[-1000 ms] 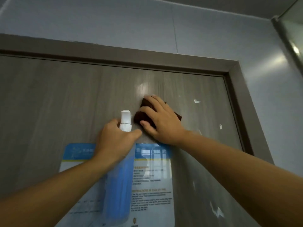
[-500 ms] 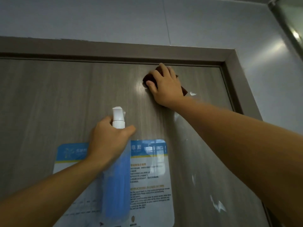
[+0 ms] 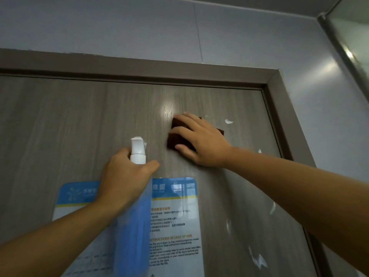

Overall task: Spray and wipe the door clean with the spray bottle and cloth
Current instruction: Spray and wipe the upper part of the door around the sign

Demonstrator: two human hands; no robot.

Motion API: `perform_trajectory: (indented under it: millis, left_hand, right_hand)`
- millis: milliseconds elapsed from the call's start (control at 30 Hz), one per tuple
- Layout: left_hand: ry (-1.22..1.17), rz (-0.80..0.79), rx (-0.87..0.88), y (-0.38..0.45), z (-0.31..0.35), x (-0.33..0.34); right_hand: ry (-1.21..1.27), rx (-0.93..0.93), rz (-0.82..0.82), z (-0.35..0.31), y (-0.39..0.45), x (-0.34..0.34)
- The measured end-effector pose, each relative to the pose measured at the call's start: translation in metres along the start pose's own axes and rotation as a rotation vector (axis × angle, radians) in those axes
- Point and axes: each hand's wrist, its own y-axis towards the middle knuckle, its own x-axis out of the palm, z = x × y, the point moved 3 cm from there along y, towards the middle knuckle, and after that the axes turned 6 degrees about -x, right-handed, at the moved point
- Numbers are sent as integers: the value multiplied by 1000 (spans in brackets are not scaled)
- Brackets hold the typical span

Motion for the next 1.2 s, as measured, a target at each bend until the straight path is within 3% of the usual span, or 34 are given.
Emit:
perform_trajectory:
  millis: [267,333,467,567,667,867,1000,1200]
  left_hand:
    - [1,15,22,2,-3,1]
    - [3,15,22,2,-3,1]
    - [28,28,18,-1,-1,1]
    - [49,42,-2,-3,3,4]
    - [53,23,-20,-9,10,8]
    - [-74,-198,126,-30,63,44]
    - [-156,-217,74,-28,101,74]
    - [-168,-268,58,-30,134,113]
  right_hand:
    - [31,566,194,14,61,6]
    - [46,554,224,-1,59,9]
    - [81,295,152,-26,24,9]
    - [107,238,108,-35,-2,5]
    - [152,308,142,-39,-13,-7]
    - [191,592,496,-5,-42,-66]
    - [123,774,490,34,-78,-106]
    - [47,861,455,62,-139,-144]
